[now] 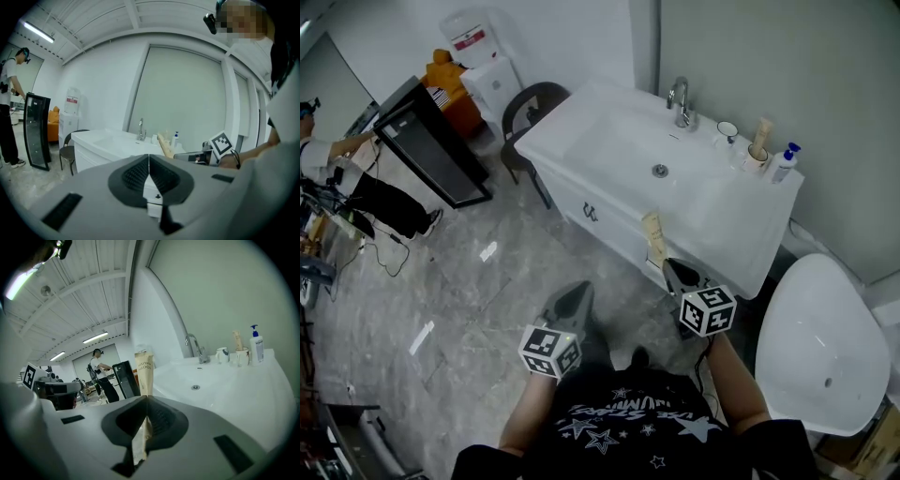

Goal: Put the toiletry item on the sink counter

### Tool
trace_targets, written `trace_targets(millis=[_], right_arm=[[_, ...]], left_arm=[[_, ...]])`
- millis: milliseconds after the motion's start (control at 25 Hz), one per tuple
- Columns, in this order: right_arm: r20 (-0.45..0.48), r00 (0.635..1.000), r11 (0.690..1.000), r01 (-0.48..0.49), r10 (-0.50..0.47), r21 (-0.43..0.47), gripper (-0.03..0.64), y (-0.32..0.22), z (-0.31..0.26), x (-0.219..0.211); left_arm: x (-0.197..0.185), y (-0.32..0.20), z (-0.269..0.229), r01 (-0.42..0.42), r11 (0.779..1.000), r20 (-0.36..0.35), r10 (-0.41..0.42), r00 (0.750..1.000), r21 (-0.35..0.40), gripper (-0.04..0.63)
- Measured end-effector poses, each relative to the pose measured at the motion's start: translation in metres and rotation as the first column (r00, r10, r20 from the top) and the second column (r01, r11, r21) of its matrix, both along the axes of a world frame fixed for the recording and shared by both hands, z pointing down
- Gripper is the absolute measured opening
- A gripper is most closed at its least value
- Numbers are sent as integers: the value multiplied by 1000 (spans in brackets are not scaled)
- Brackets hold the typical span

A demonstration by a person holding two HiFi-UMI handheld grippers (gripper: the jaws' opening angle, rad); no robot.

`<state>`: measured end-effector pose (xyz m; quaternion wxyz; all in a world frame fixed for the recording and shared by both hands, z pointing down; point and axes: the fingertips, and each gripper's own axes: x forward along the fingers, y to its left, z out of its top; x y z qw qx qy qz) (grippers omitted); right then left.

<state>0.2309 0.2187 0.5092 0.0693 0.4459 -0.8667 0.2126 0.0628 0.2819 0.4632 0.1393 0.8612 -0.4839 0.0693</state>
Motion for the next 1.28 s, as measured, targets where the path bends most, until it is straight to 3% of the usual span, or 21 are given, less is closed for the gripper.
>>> trace_targets(millis=[280, 880, 1280], right_arm=[[-26, 1000, 1000, -7, 7, -16, 18, -38, 7, -18], [-77, 991, 994, -111, 110, -13, 18, -174, 2, -85], [-88, 984, 986, -161, 157, -32, 18, -228, 2, -133]], left_arm=[[-27, -42, 9, 19, 1000, -27, -20, 999, -6, 20], [-104, -203, 5, -70, 998, -66, 70, 995, 3, 20], [-163, -264, 9, -96, 995, -95, 93, 991, -22, 20]])
